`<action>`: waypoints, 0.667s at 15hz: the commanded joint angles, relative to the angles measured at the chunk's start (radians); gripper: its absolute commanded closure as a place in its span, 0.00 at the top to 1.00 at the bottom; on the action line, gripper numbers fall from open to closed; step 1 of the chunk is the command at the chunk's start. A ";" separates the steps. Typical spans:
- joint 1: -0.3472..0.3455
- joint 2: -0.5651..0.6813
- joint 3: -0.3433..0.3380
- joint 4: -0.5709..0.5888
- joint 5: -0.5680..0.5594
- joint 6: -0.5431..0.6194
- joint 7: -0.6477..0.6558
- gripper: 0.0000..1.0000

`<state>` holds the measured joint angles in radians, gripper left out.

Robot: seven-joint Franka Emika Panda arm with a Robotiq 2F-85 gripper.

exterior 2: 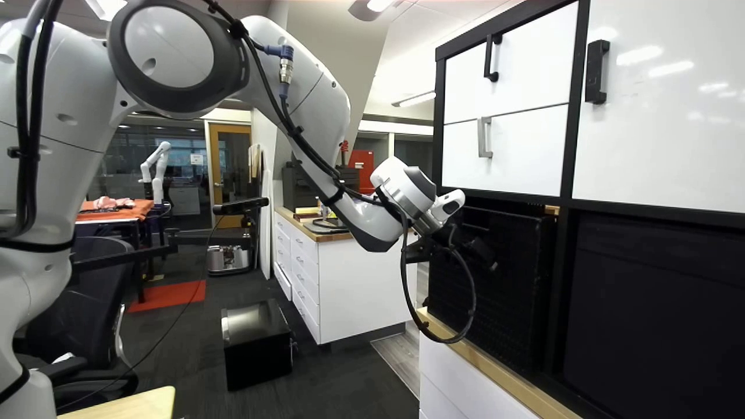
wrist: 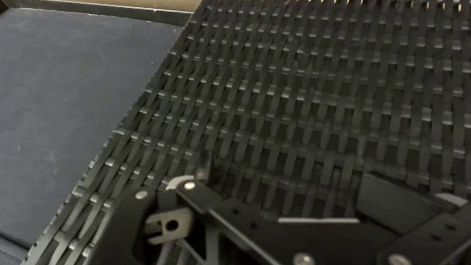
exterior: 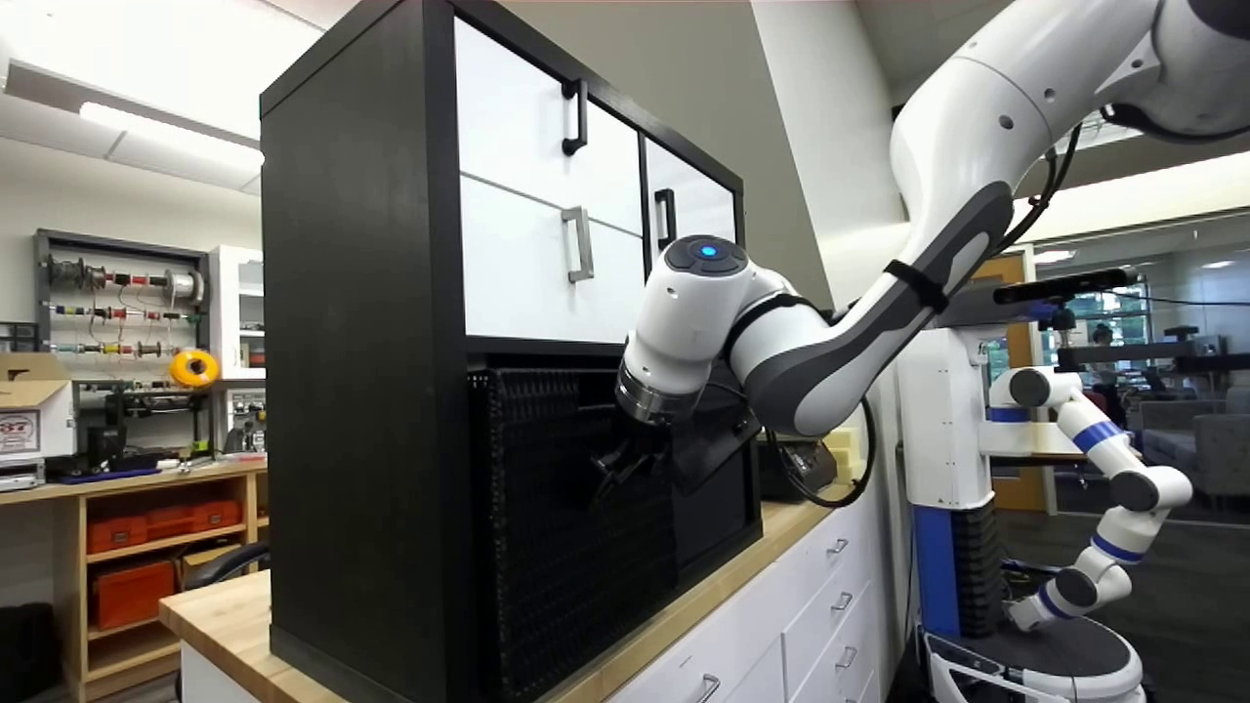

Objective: Close the bottom drawer on the left

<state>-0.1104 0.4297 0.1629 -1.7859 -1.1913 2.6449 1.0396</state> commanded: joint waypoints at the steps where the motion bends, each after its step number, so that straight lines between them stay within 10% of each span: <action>1: 0.012 -0.015 0.012 -0.015 0.020 -0.027 -0.002 1.00; 10: 0.170 -0.157 -0.030 -0.213 0.445 -0.089 -0.225 1.00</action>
<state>-0.0058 0.3675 0.1590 -1.9129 -0.8628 2.6151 0.8954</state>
